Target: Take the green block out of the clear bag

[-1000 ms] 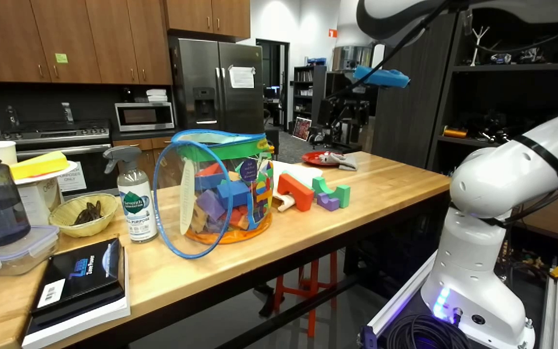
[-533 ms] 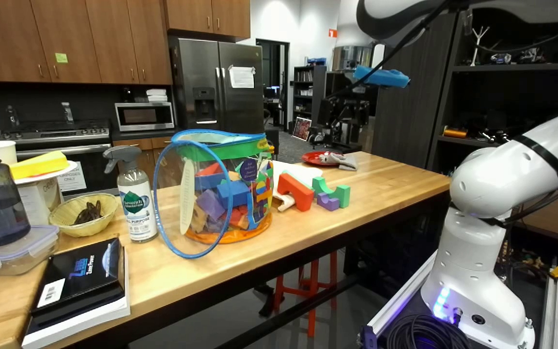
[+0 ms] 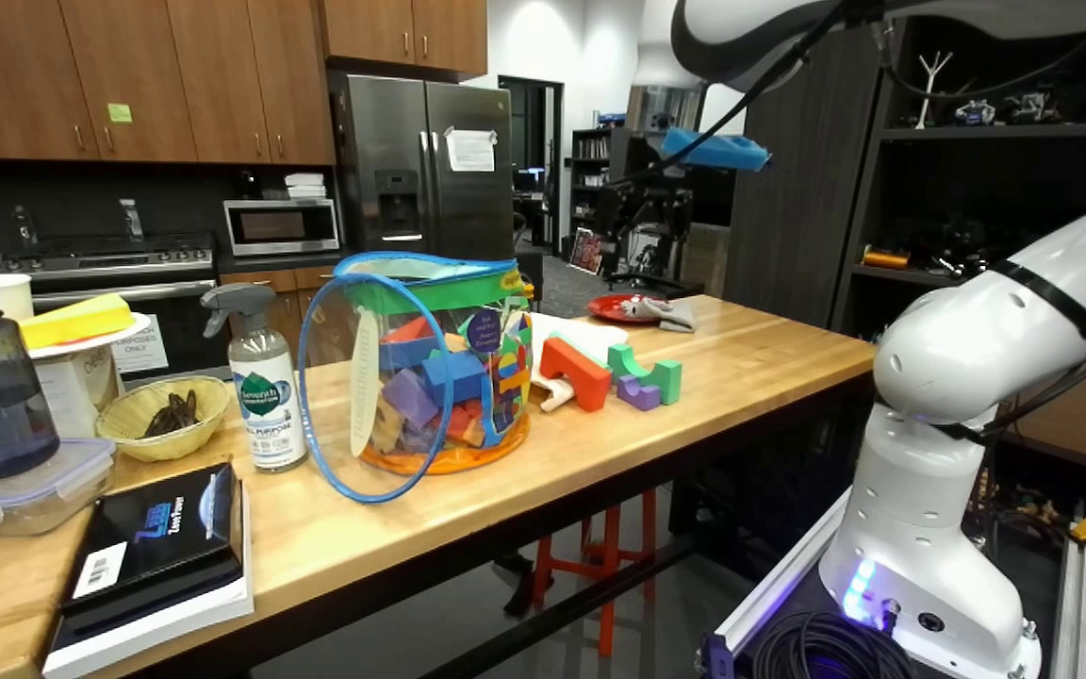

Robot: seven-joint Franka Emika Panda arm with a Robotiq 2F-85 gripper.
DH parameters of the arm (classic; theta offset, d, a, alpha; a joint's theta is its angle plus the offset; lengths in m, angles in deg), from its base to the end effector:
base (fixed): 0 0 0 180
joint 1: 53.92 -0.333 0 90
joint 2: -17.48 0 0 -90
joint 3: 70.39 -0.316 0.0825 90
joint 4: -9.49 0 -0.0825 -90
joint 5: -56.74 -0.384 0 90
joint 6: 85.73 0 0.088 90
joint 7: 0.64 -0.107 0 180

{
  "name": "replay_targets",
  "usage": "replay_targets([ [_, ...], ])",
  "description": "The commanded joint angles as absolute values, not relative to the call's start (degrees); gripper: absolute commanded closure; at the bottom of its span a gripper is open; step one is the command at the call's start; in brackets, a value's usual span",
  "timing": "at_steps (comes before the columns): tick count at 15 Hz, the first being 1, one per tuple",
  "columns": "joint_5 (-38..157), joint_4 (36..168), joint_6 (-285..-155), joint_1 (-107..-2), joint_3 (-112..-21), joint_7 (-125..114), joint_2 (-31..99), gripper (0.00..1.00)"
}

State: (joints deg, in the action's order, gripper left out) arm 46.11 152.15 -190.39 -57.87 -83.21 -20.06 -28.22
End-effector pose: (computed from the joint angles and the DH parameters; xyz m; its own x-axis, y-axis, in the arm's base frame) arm 0.3077 0.1217 0.5460 0.9841 -0.1408 0.1080 -0.1344 -0.9889 -0.0639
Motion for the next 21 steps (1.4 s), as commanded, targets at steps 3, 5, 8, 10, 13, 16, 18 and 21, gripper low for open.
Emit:
replay_targets([
  [3, 51.48, 143.04, -194.55, -56.23, -82.28, -16.19, -19.46, 0.00],
  [5, 53.10, 140.07, -196.41, -56.46, -82.02, -14.60, -16.25, 0.00],
  [8, 54.70, 135.14, -199.05, -57.26, -81.55, -11.40, -11.00, 0.00],
  [10, 55.28, 131.57, -200.81, -57.63, -81.42, -9.47, -7.26, 0.00],
  [13, 55.68, 126.26, -203.01, -58.51, -81.80, -7.13, -1.68, 0.00],
  [16, 55.68, 121.14, -203.90, -60.07, -82.47, -5.38, 3.52, 0.00],
  [18, 55.74, 117.92, -203.95, -61.30, -82.89, -4.45, 6.55, 0.00],
  [21, 56.43, 113.71, -203.65, -62.95, -83.67, -3.90, 10.43, 0.00],
])
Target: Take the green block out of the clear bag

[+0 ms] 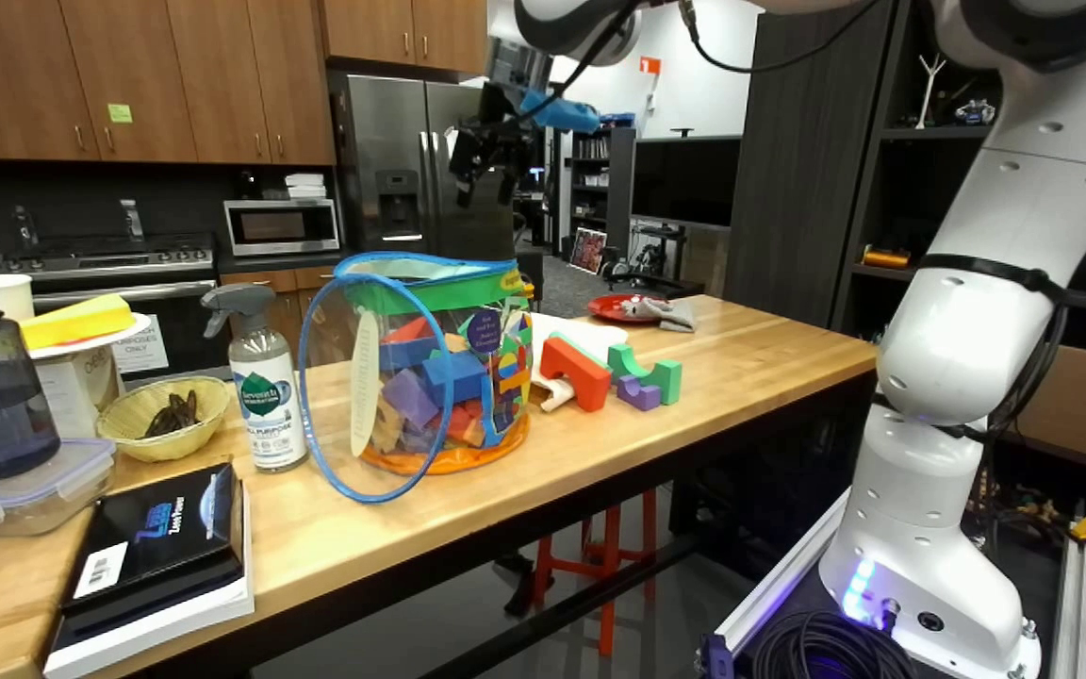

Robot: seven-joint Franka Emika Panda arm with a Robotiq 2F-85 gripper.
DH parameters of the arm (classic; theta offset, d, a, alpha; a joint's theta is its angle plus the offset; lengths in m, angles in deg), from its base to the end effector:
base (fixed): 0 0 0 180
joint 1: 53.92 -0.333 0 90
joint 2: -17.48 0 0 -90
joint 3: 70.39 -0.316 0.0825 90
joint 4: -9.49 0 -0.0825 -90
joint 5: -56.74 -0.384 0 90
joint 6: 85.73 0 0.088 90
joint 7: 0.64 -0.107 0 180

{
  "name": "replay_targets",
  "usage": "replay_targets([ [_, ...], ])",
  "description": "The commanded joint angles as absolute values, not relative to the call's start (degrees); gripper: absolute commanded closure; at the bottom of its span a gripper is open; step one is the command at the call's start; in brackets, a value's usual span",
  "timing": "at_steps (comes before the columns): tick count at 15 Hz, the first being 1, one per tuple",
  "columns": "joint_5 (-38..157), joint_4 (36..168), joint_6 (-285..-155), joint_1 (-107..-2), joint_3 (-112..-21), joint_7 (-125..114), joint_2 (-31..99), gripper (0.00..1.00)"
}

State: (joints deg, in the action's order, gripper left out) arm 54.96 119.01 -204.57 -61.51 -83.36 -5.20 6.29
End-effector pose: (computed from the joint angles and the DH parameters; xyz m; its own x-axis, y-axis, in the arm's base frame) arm 0.4948 0.1980 0.6127 0.9043 0.2502 0.3458 0.2719 -0.9622 -0.0147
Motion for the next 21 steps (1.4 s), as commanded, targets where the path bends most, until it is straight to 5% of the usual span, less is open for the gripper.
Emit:
replay_targets([
  [1, 57.54, 112.89, -203.28, -63.62, -84.16, -3.21, 11.37, 0.00],
  [21, 56.11, 115.87, -204.81, -63.81, -83.34, -5.29, 10.56, 0.00],
])
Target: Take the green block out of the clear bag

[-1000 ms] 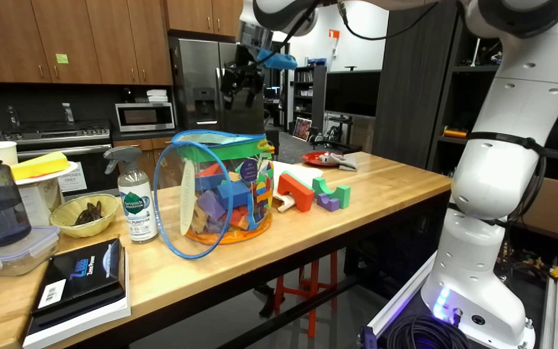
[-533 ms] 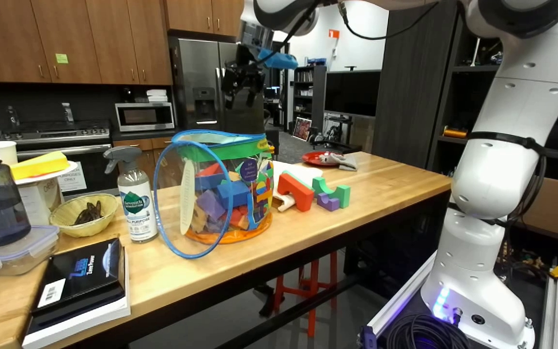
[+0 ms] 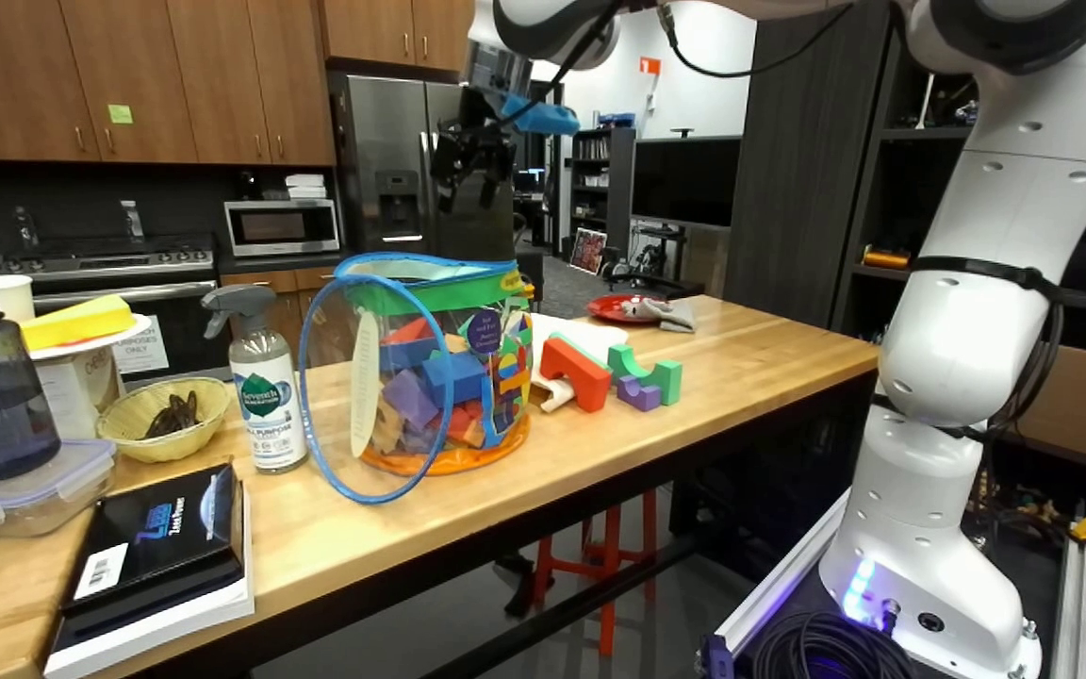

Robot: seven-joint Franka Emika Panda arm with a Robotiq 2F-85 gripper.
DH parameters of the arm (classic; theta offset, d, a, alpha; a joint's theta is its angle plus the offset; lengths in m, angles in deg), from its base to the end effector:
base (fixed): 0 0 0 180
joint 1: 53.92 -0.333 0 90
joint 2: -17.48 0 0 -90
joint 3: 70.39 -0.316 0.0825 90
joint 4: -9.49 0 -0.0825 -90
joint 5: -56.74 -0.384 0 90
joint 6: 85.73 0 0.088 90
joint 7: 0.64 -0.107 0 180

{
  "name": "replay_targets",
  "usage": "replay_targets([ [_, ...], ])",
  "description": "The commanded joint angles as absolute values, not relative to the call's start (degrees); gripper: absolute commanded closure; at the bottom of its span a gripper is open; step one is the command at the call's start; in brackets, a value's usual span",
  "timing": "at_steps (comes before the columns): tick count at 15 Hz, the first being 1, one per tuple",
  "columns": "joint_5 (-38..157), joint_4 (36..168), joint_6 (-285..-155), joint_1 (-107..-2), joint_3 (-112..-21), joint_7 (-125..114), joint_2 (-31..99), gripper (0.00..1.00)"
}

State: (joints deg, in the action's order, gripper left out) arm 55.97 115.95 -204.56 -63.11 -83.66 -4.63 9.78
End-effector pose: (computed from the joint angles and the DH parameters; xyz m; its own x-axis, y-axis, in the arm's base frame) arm 0.5069 0.2183 0.6079 0.8926 0.2959 0.3402 0.3168 -0.9485 -0.0062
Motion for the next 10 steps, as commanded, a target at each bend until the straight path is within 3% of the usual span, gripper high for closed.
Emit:
replay_targets([
  [1, 56.32, 116.17, -205.18, -63.92, -83.47, -5.30, 10.88, 0.00],
  [10, 57.29, 120.45, -209.43, -66.86, -85.05, -4.48, 17.84, 0.00],
])
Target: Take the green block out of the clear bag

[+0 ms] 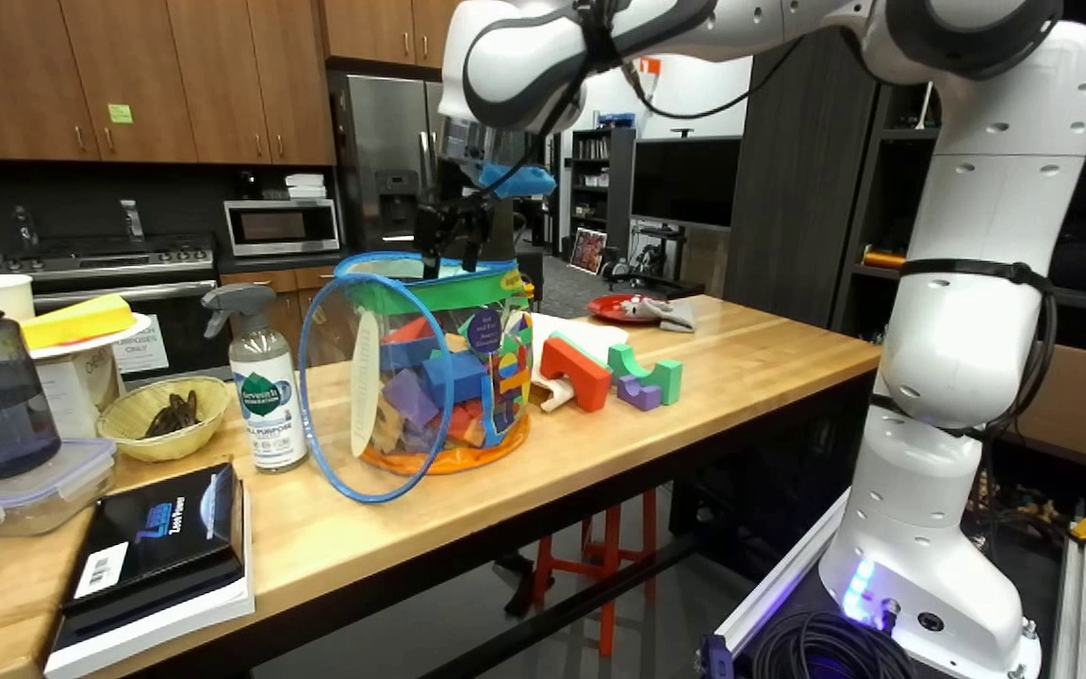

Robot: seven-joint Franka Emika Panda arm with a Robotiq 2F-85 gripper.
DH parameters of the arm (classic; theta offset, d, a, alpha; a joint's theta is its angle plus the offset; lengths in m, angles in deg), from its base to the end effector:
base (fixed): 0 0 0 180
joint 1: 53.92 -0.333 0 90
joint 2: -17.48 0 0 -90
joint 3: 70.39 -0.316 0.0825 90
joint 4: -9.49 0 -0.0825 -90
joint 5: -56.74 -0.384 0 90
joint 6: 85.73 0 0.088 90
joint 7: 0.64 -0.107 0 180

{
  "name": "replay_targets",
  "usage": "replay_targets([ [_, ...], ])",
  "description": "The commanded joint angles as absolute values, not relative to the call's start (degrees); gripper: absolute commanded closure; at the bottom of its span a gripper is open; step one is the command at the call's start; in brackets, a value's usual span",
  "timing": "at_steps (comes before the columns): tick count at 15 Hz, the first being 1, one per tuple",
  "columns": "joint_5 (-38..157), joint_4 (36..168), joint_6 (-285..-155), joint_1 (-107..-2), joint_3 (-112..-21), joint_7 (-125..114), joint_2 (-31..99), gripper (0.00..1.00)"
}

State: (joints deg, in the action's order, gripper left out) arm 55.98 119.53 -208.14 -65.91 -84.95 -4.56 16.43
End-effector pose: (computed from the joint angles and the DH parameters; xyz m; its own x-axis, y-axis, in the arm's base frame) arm 0.5157 0.2592 0.5195 0.9012 0.3671 0.2304 0.3823 -0.9237 -0.0237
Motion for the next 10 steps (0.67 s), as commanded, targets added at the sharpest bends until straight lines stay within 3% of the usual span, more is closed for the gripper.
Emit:
replay_targets([
  [1, 57.93, 120.58, -209.76, -67.10, -85.10, -4.71, 18.65, 0.00],
  [10, 66.28, 122.03, -209.91, -67.86, -84.53, -4.94, 21.45, 0.00],
])
